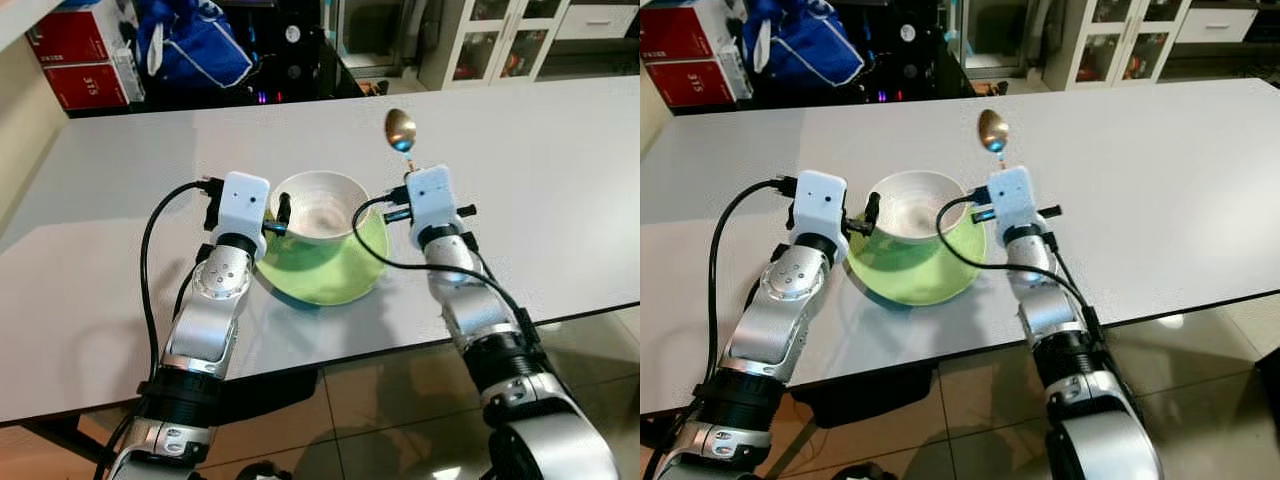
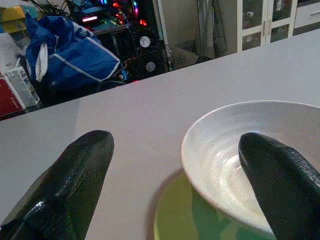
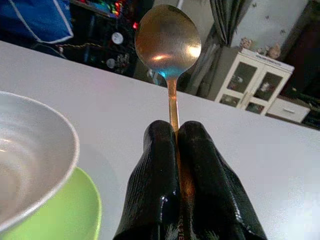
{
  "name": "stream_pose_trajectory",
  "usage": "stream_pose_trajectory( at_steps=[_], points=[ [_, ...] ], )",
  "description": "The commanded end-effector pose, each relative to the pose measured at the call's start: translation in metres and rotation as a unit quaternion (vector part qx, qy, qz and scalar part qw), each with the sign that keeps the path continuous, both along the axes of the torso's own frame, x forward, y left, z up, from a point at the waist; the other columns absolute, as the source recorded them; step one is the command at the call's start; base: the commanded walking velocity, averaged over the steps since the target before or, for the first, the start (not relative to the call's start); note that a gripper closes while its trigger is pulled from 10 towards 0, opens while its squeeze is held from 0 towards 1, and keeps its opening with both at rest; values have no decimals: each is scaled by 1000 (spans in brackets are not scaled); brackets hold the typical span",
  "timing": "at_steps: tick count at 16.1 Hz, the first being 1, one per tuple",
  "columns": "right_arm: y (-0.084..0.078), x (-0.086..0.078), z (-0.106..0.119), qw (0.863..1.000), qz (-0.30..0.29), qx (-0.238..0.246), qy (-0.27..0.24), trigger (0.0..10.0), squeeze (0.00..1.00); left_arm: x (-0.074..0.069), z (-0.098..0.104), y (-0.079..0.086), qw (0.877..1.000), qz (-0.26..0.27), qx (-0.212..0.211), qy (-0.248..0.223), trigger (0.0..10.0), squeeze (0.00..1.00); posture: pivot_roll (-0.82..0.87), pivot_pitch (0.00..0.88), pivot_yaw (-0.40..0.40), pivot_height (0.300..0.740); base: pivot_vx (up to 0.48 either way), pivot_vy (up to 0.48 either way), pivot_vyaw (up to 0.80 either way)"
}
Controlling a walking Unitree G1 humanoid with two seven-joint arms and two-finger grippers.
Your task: Setting the table
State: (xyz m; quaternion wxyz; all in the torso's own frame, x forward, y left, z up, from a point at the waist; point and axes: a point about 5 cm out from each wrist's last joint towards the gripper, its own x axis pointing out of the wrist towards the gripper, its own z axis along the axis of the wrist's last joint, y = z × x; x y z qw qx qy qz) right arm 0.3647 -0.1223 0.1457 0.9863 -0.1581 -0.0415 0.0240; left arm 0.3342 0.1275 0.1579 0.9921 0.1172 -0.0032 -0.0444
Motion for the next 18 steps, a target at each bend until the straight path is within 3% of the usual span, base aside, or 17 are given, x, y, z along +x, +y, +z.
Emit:
stream_pose_trajectory(
  at_steps=[1, 3, 6, 7, 11, 14, 18],
  points=[
    [-3, 3, 3, 1000, -9, 9, 3, 10000, 0, -2, 2, 0, 1000, 2, 2, -4, 10000, 0, 109, 0, 15, 740, 0, 0, 0],
    [-2, 7, 6, 1000, 1, 3, 11, 10000, 0, -2, 3, 1, 1000, 4, 1, -4, 10000, 0, 113, 0, 13, 740, 0, 0, 0],
    [13, 12, 10, 990, 109, -43, 77, 10000, 0, -3, 4, 1, 1000, 6, -1, -3, 10000, 0, 108, 0, 11, 740, 0, 0, 0],
    [13, 12, 10, 988, 118, -52, 83, 10000, 0, -3, 5, 1, 1000, 6, -1, -3, 10000, 0, 108, 0, 11, 740, 0, 0, 0],
    [-2, 15, 18, 974, 160, -79, 140, 10000, 0, -2, 7, -1, 1000, 7, -7, -3, 10000, 0, 98, 0, 1, 740, 0, 0, 0],
    [-22, 18, 1, 959, 156, -111, 208, 10000, 0, 0, 8, -2, 1000, 8, -10, -4, 10000, 0, 98, 0, -7, 740, 0, 0, 0],
    [-29, 14, -19, 923, 197, -173, 282, 10000, 0, 2, 10, -3, 1000, 11, -12, -7, 10000, 0, 92, 0, -30, 740, 0, 0, 0]
  ],
)
